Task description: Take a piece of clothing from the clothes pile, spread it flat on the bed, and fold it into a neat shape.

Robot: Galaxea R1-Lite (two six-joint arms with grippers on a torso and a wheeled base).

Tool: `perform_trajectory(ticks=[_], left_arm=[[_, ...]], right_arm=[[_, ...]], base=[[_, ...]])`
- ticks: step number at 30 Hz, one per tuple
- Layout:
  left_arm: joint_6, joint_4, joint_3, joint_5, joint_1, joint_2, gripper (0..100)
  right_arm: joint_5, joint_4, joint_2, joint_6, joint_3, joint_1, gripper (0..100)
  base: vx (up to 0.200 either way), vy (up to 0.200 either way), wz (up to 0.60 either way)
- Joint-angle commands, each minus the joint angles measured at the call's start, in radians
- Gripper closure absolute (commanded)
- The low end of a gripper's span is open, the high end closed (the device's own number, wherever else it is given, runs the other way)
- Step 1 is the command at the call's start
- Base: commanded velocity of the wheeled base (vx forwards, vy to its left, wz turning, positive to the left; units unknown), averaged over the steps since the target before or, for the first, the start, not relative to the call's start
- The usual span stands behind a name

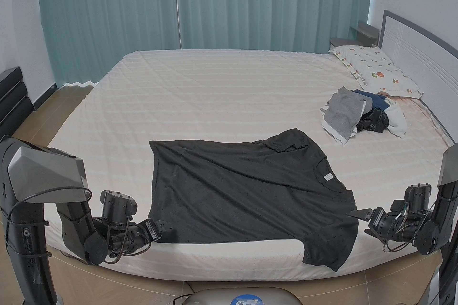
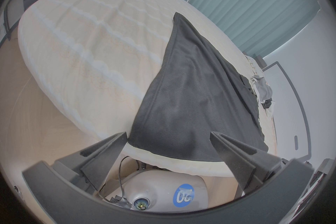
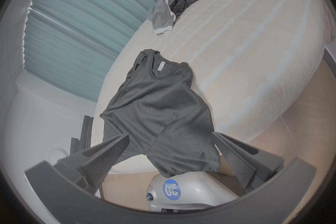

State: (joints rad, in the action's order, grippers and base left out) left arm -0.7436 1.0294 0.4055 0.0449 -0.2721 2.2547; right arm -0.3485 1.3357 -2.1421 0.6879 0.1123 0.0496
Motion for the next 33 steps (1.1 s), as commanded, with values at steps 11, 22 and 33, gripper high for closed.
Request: perform_trajectory(ticks=[11, 22, 33], left_arm=[[0.015, 0.005, 0.004, -0.003, -0.027, 0.036, 0], [0.027, 0.006, 0.006, -0.059, -0.036, 0.043, 100], [0.024, 0.006, -0.014, -0.068, -0.029, 0.02, 100]], right_arm=[[0.0, 0.0, -0.015, -0.001, 0.004, -0.002, 0], [0.01, 0.0, -0.088, -0.097, -0.01, 0.003, 0], [0.011, 0.1, -0.191, -0.142, -0.023, -0.008, 0]], base=[[0.0, 0.0, 0.0], [0.0, 0.0, 0.0], [0.0, 0.0, 0.0]])
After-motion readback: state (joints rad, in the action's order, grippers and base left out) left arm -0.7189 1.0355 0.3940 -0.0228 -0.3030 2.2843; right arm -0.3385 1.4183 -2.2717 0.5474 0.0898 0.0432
